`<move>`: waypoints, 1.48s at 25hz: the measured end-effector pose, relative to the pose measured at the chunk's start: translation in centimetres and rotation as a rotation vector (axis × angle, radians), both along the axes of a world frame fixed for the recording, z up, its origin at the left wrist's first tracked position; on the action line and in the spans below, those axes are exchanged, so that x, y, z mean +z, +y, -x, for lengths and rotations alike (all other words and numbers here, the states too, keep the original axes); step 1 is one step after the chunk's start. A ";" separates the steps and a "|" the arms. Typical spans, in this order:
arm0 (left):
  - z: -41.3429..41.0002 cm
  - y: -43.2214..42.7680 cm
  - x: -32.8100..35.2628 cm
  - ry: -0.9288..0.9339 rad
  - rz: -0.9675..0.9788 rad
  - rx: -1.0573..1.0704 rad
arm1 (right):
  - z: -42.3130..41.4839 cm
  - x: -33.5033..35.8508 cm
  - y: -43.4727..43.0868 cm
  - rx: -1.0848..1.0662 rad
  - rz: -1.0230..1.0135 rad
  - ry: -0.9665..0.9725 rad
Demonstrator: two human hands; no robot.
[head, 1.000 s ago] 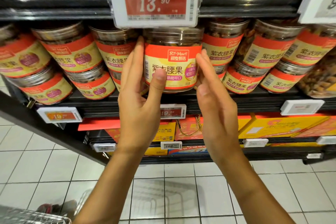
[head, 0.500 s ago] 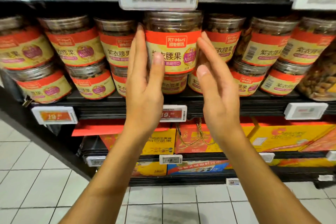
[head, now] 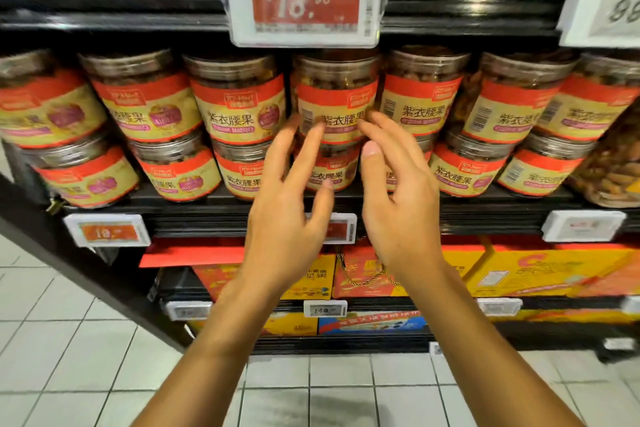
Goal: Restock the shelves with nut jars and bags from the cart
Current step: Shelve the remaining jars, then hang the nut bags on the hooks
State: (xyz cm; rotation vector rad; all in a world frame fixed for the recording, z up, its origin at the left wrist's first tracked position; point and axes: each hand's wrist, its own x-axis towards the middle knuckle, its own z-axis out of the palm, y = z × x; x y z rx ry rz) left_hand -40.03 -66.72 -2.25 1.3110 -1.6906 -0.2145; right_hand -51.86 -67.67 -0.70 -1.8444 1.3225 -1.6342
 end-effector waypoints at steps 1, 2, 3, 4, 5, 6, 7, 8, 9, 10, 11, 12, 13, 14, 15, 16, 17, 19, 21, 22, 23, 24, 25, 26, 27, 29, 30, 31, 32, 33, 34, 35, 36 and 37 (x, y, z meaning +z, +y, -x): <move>0.1 -0.4 0.2 0.005 -0.034 0.008 | -0.2 0.1 -0.3 0.007 -0.028 0.008; 0.1 -0.7 0.4 0.008 -0.052 0.018 | -0.4 0.1 -0.5 0.016 -0.046 0.013; 0.1 -0.9 0.5 0.009 -0.052 0.027 | -0.5 0.0 -0.6 0.024 -0.053 0.015; 0.0 -1.1 0.6 0.005 -0.041 0.034 | -0.6 -0.2 -0.8 0.031 -0.052 0.016; -0.1 -1.3 0.5 -0.003 -0.027 0.032 | -0.5 -0.4 -0.9 0.038 -0.048 0.015; -0.2 -1.3 0.5 -0.010 -0.025 0.023 | -0.3 -0.6 -0.9 0.046 -0.048 0.012; -0.2 -1.3 0.3 0.000 -0.039 0.015 | -0.1 -1.0 -0.9 0.047 -0.057 0.001; -0.2 -1.0 0.1 0.036 -0.064 0.018 | 0.2 -1.5 -0.7 0.040 -0.077 -0.023; -0.2 -0.7 -0.2 0.101 -0.098 0.034 | 0.5 -2.1 -0.4 0.032 -0.115 -0.055; -0.2 -0.4 -0.6 0.179 -0.142 0.049 | 0.7 -2.6 -0.2 0.031 -0.170 -0.087; 0.0 -0.2 -1.0 0.251 -0.187 0.053 | 0.8 -3.1 0.0 0.042 -0.233 -0.112; 0.2 0.0 -1.3 0.309 -0.230 0.045 | 0.7 -3.4 0.0 0.061 -0.289 -0.128; 0.5 0.0 -1.6 0.365 -0.265 0.027 | 0.5 -3.6 -0.1 0.080 -0.336 -0.142; 0.9 -0.2 -1.8 0.425 -0.292 0.003 | 0.3 -3.7 -0.4 0.096 -0.372 -0.168; 1.2 -0.5 -1.9 0.485 -0.305 -0.013 | 0.1 -3.8 -0.8 0.105 -0.398 -0.208; 1.5 -0.7 -2.0 0.536 -0.309 -0.019 | -0.2 -3.8 -1.1 0.109 -0.411 -0.252; 1.8 -0.8 -2.0 0.579 -0.306 -0.021 | -0.4 -3.9 -1.3 0.107 -0.411 -0.289; 2.0 -0.6 -2.2 0.638 -0.304 -0.028 | -0.8 -4.0 -1.2 0.096 -0.397 -0.318; 1.8 0.0 -2.2 0.657 -0.307 -0.033 | -1.0 -4.1 -0.6 0.096 -0.385 -0.302; 1.7 0.3 -2.1 0.660 -0.311 -0.043 | -0.8 -4.1 -0.4 0.102 -0.381 -0.294; 1.5 0.5 -1.9 0.664 -0.320 -0.055 | -0.6 -4.1 -0.3 0.120 -0.387 -0.295; 1.2 0.6 -1.7 0.666 -0.337 -0.066 | -0.2 -4.0 -0.2 0.145 -0.401 -0.298; 0.9 0.8 -1.4 0.658 -0.353 -0.072 | 0.3 -3.9 -0.1 0.168 -0.417 -0.298; 0.5 1.1 -1.1 0.638 -0.367 -0.066 | 0.7 -3.7 0.0 0.184 -0.433 -0.299; 0.1 1.5 -0.6 0.611 -0.380 -0.043 | 1.1 -3.3 0.3 0.190 -0.448 -0.301; -0.9 3.2 0.8 0.581 -0.425 0.024 | 1.7 -2.1 1.6 0.189 -0.481 -0.294; -1.3 4.6 1.6 0.594 -0.461 0.048 | 1.9 -1.4 2.6 0.194 -0.506 -0.285; -1.9 6.6 2.6 0.623 -0.505 0.072 | 1.8 -0.7 4.0 0.215 -0.540 -0.258; -2.6 9.1 3.8 0.662 -0.547 0.095 | 1.6 0.0 5.9 0.245 -0.577 -0.217; -3.3 11.9 5.0 0.708 -0.573 0.125 | 1.2 0.7 8.0 0.290 -0.618 -0.167; -4.1 14.8 6.2 0.750 -0.586 0.167 | 0.7 1.5 9.9 0.345 -0.660 -0.121; -5.0 17.9 7.3 0.783 -0.605 0.231 | -0.1 2.3 12.0 0.401 -0.709 -0.076; -5.9 21.1 8.4 0.813 -0.621 0.309 | -1.1 3.0 14.0 0.464 -0.745 -0.031; -6.6 23.8 9.4 0.847 -0.625 0.379 | -2.1 3.8 15.7 0.532 -0.764 0.002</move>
